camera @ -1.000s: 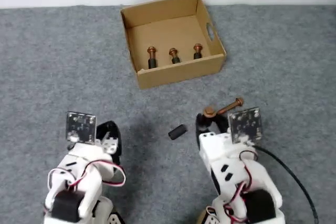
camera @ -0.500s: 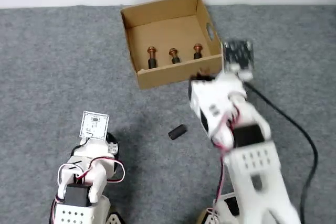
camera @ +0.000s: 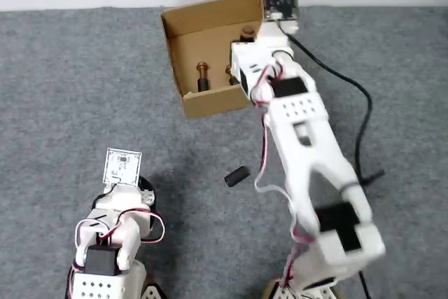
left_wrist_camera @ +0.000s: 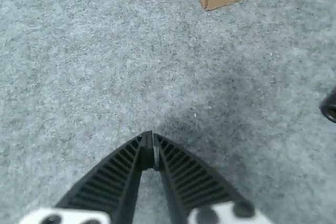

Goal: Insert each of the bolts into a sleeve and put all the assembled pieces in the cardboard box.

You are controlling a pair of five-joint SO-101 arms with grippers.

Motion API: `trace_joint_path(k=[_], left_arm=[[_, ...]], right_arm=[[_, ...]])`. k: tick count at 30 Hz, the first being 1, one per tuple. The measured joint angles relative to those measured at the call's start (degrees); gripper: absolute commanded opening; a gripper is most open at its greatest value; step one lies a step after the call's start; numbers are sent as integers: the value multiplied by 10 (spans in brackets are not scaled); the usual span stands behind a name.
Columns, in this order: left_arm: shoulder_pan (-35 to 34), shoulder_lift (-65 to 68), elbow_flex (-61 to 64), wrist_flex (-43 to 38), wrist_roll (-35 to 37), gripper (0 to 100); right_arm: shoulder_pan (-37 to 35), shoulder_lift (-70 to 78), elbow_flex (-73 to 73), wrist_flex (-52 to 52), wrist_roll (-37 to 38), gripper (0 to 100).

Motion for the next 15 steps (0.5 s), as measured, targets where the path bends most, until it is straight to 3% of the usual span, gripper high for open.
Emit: trace_joint_path(k=[12,15], left_arm=[[0,0,0,0,1,6],[0,0,0,0,1,6]], right_arm=[[42,294,-181,1,70,10],[41,320,-210,19,103,61]])
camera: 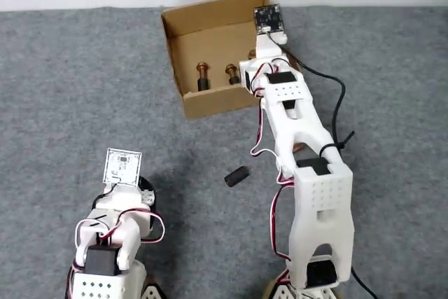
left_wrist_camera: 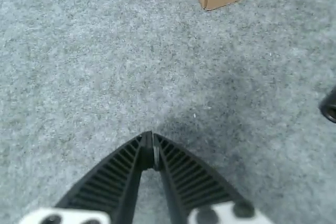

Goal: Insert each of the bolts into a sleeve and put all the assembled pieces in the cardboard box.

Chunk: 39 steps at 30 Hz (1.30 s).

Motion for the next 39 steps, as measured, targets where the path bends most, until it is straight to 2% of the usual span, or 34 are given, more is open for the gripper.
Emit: trace_joint_path(k=[3,5,9,14,16,22,32,39], left_arm=[[1,0,0,0,0,6],[1,0,0,0,0,6],[1,0,0,0,0,6],[1,0,0,0,0,6],[-6,0,0,0,-1,6],[-26,0,0,0,-1,6],[-29,0,0,0,-1,6],[-29,0,0,0,-1,6]], right_arm=[[0,20,-26,11,9,155],[0,30,-46,27,11,173],[-1,36,-80,68,12,136],[-3,40,-146,125,12,38],[-3,42,-188,170,12,5],[-6,43,-316,367,11,8],[-31,43,-460,669,-95,9],[-42,20,-468,693,-139,8]])
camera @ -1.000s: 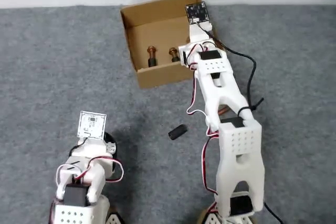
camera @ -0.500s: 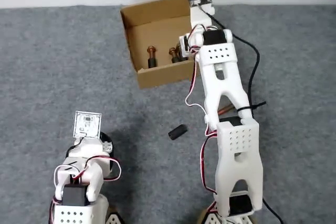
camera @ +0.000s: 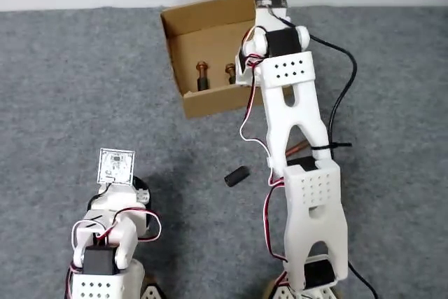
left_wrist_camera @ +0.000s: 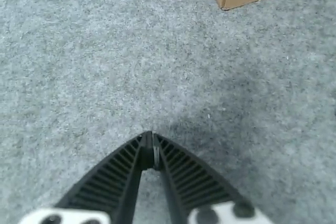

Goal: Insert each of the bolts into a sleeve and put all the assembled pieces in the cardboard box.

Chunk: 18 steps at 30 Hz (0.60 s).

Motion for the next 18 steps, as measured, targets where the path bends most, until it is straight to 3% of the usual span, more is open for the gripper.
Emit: trace_joint_path(k=[5,12,18], left_arm=[[0,0,0,0,0,6],[0,0,0,0,0,6],[0,0,0,0,0,6]], right_arm=[[-29,-90,113,0,-61,9],[-65,-265,395,1,-165,13],[-121,-319,558,1,-270,218]])
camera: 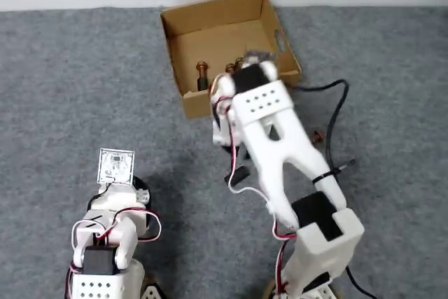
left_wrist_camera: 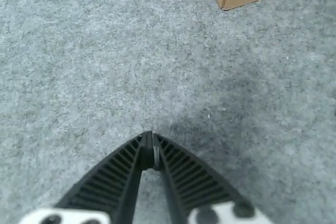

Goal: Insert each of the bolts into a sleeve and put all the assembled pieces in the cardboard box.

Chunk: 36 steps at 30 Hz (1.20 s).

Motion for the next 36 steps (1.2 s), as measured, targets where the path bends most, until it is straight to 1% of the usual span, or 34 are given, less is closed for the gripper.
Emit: trace_joint_path(k=[1,4,6,9,12,19,25,31,36], left_arm=[[0,0,0,0,0,6],[0,0,0,0,1,6],[0,0,0,0,1,6],[0,0,0,0,1,6],[0,0,0,0,1,6],[0,0,0,0,1,6],[0,0,0,0,1,6],[0,0,0,0,1,6],[0,0,0,0,1,6]], right_arm=[[-8,-1,12,0,-10,239],[-36,-1,33,-5,-23,240],[-46,-1,43,-18,-25,219],[-49,-3,69,-62,-27,171],[-51,-3,103,-107,-27,146],[-51,-3,187,-189,-27,147],[-48,-3,212,-242,-27,147],[-13,40,211,-255,-27,145],[-14,91,198,-258,-27,144]])
